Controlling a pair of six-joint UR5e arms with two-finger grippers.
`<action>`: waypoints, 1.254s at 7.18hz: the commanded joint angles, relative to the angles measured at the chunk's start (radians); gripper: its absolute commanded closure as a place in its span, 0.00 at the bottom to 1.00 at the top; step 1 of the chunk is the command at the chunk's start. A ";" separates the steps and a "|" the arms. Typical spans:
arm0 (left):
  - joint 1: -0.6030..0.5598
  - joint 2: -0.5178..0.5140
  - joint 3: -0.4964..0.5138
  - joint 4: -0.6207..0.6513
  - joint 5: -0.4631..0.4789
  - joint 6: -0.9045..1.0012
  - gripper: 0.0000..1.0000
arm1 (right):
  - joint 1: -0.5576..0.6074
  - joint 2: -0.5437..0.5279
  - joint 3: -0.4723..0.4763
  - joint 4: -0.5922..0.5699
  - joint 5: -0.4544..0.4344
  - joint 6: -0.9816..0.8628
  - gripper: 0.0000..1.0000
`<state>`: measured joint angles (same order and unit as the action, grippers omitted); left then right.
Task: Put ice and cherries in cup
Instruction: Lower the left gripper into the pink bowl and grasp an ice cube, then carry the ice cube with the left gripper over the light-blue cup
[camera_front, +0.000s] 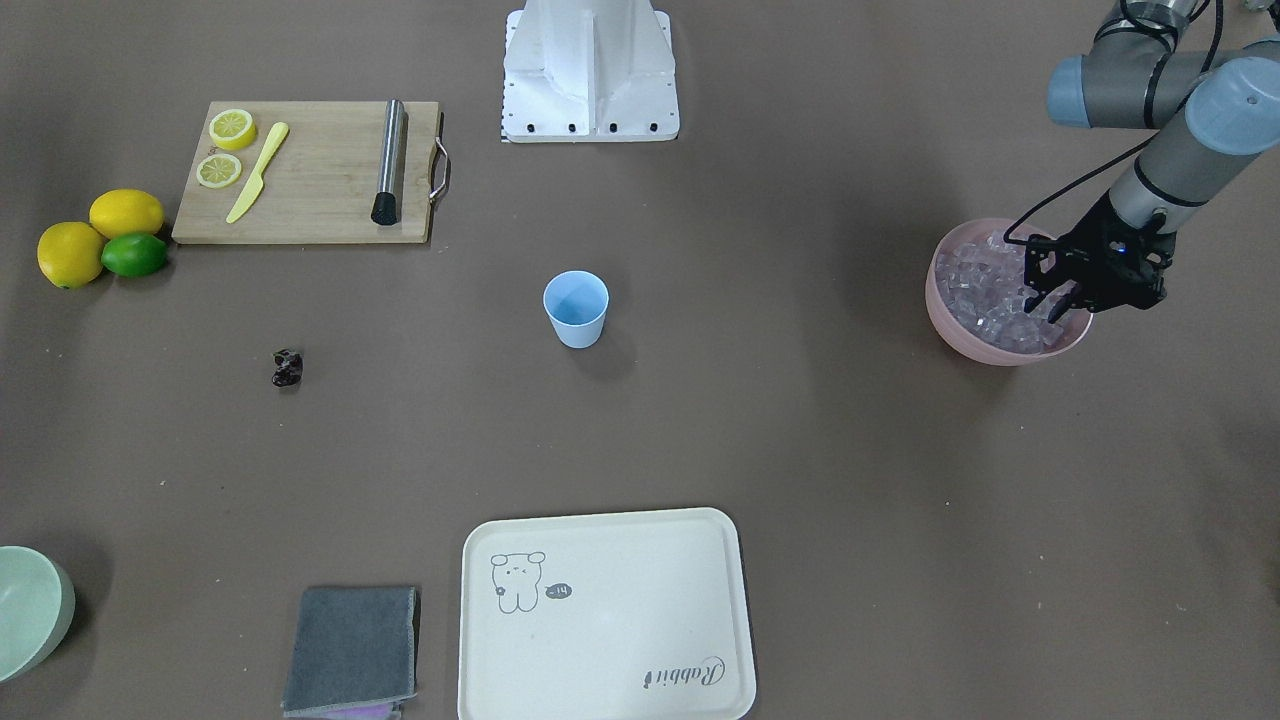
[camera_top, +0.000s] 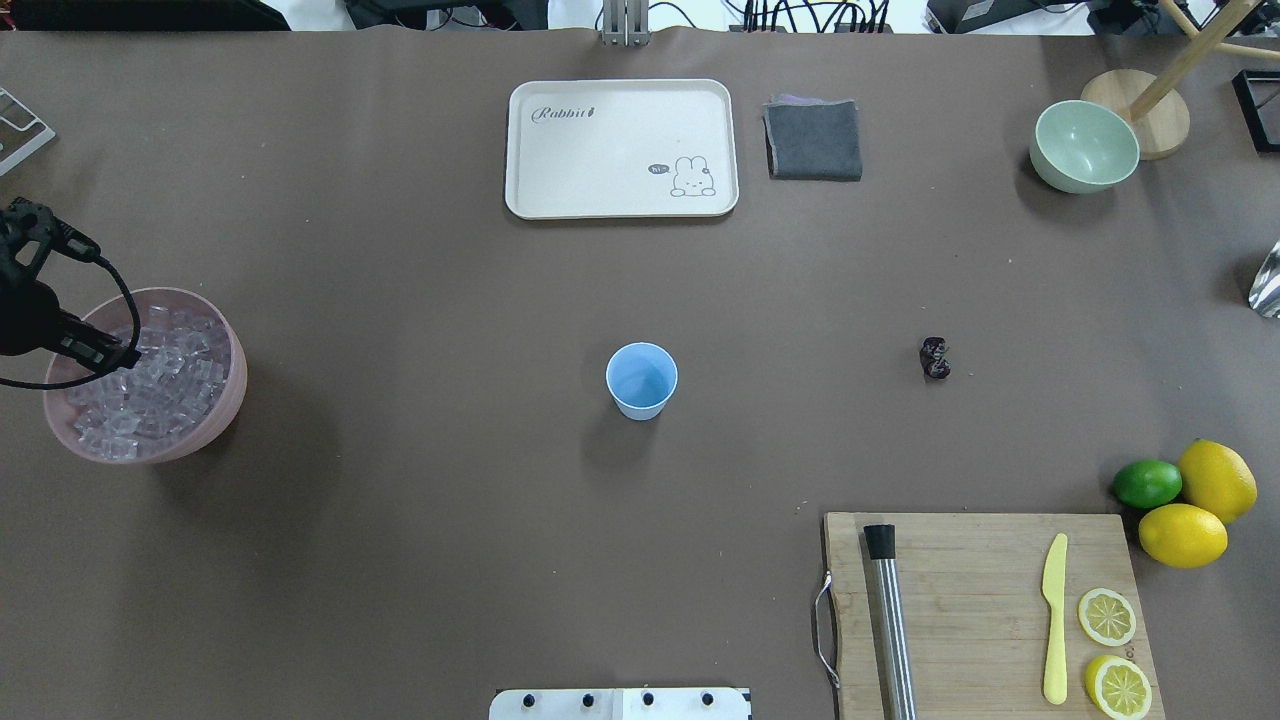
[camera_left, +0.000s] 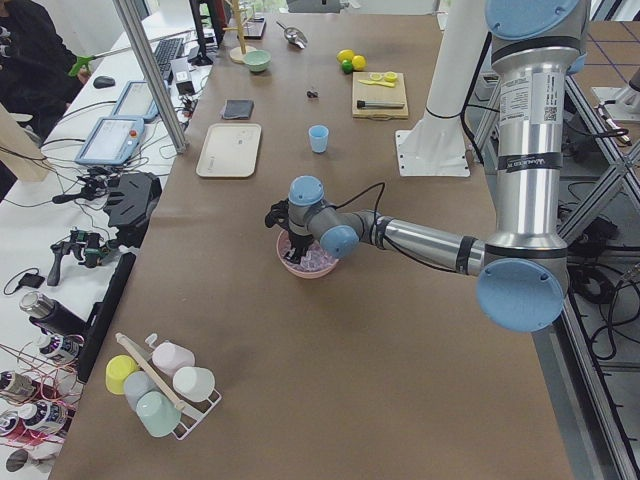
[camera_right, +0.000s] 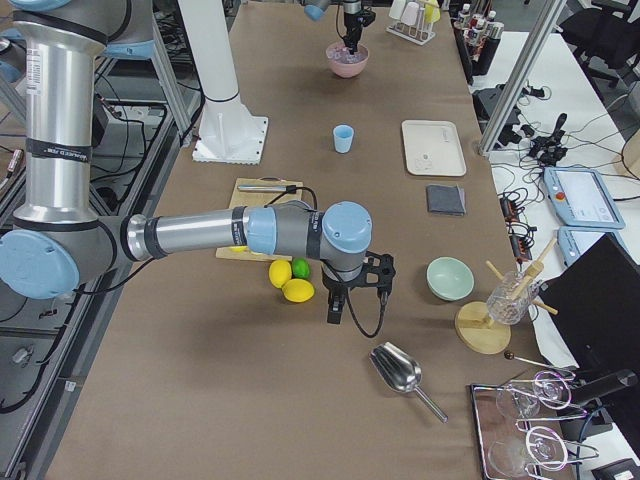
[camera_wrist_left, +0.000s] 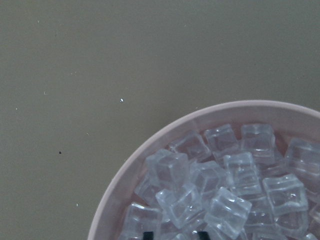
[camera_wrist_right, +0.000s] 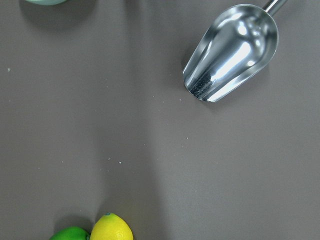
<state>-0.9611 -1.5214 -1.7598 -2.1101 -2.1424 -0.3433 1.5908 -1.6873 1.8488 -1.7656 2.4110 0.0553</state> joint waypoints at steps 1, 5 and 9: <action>-0.010 0.015 -0.021 0.001 -0.007 -0.006 0.90 | 0.001 -0.002 0.001 0.000 -0.001 0.000 0.00; -0.048 0.001 -0.157 0.012 -0.060 -0.054 1.00 | 0.001 -0.008 0.001 0.000 0.000 -0.002 0.00; 0.141 -0.441 -0.074 0.016 -0.048 -0.651 1.00 | 0.000 -0.005 -0.003 0.000 0.002 -0.003 0.00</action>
<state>-0.8987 -1.8083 -1.8892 -2.0945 -2.1981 -0.8265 1.5909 -1.6923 1.8488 -1.7656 2.4124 0.0537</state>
